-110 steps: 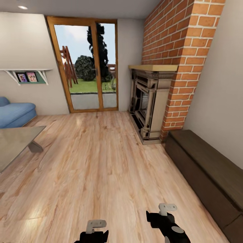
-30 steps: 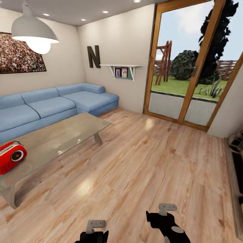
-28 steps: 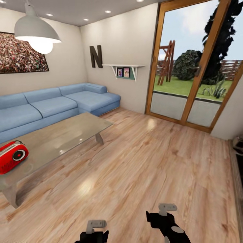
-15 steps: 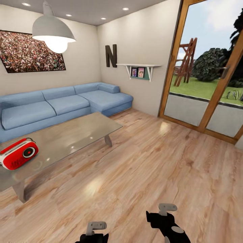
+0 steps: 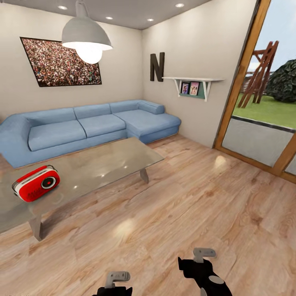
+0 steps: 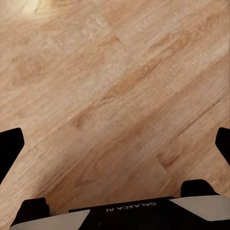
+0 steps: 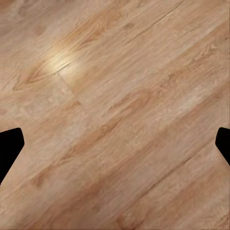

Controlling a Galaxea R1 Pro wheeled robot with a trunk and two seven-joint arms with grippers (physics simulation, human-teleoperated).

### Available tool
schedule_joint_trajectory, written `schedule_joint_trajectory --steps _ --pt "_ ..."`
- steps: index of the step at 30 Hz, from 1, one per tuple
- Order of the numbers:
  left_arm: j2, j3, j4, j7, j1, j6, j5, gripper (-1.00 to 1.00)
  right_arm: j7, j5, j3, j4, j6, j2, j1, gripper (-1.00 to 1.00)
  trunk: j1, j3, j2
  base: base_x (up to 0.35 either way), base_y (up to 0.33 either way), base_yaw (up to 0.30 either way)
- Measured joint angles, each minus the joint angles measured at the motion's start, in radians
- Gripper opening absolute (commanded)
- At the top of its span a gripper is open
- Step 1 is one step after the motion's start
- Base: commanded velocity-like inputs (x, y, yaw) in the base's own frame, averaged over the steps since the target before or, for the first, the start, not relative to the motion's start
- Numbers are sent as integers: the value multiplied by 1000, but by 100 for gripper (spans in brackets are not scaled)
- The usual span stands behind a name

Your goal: Turn on the radio receiver that's on the table in the living room.

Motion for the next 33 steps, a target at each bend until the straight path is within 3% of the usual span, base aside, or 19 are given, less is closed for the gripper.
schedule_joint_trajectory --steps 8,33 --pt "0 0 0 0 0 0 0 100 1 -1 0 0 -1 0 0 100 0 -3 0 187 -110 251" --pt "0 3 0 0 0 2 0 100 5 -3 11 15 -1 0 0 100 0 -3 0 2 -1 5"
